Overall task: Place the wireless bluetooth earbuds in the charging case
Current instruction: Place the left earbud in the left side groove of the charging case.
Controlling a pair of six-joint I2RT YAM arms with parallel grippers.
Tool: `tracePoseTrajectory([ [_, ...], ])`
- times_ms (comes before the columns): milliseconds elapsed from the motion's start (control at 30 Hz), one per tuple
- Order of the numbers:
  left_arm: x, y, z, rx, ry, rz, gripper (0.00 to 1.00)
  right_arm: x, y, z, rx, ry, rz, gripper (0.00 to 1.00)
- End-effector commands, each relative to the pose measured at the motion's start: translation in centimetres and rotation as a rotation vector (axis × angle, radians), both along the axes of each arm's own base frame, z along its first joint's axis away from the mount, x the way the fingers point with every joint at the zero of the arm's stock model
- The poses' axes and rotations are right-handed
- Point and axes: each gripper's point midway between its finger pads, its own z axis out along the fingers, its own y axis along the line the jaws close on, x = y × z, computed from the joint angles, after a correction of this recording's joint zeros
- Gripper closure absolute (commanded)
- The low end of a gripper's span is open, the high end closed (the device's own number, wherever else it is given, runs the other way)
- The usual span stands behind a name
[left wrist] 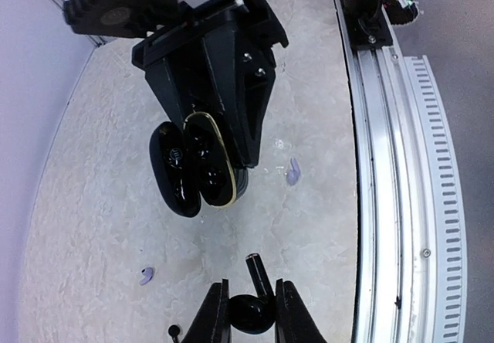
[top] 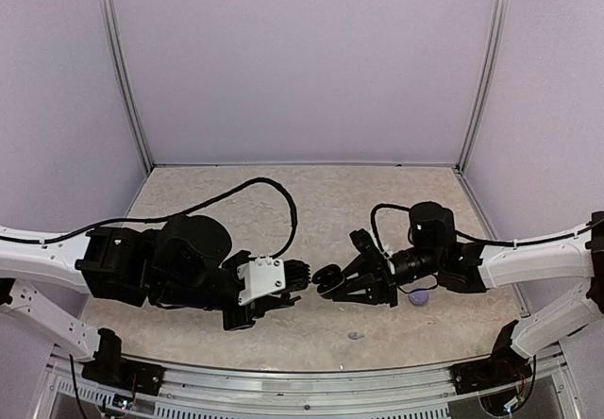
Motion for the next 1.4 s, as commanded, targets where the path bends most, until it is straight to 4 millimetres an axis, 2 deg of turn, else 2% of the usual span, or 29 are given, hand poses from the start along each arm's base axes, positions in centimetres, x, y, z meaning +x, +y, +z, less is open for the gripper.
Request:
tracePoseTrajectory([
  [0,0.2,0.5,-1.0,0.126,-0.120,-0.015,0.89,-1.3,0.6,0.0,-0.021,0.109,0.084,1.00],
  [233,-0.6,0.3,-1.7,0.225,-0.231,-0.072,0.89,-2.2,1.2,-0.5,-0.054,0.219,0.135,1.00],
  [467,-1.7,-0.1,-3.1,0.321,-0.316,-0.149,0.89,-3.9,2.3,-1.4,-0.085,0.279,0.212,1.00],
  [800,-3.4,-0.4,-4.0,0.388,-0.402,-0.266,0.88,-6.4,3.2,-2.7,-0.140,0.330,0.314,1.00],
  [1367,-4.3,-0.6,-4.9,0.450,-0.479,-0.378,0.88,-7.5,3.7,-3.6,-0.185,0.369,0.362,1.00],
])
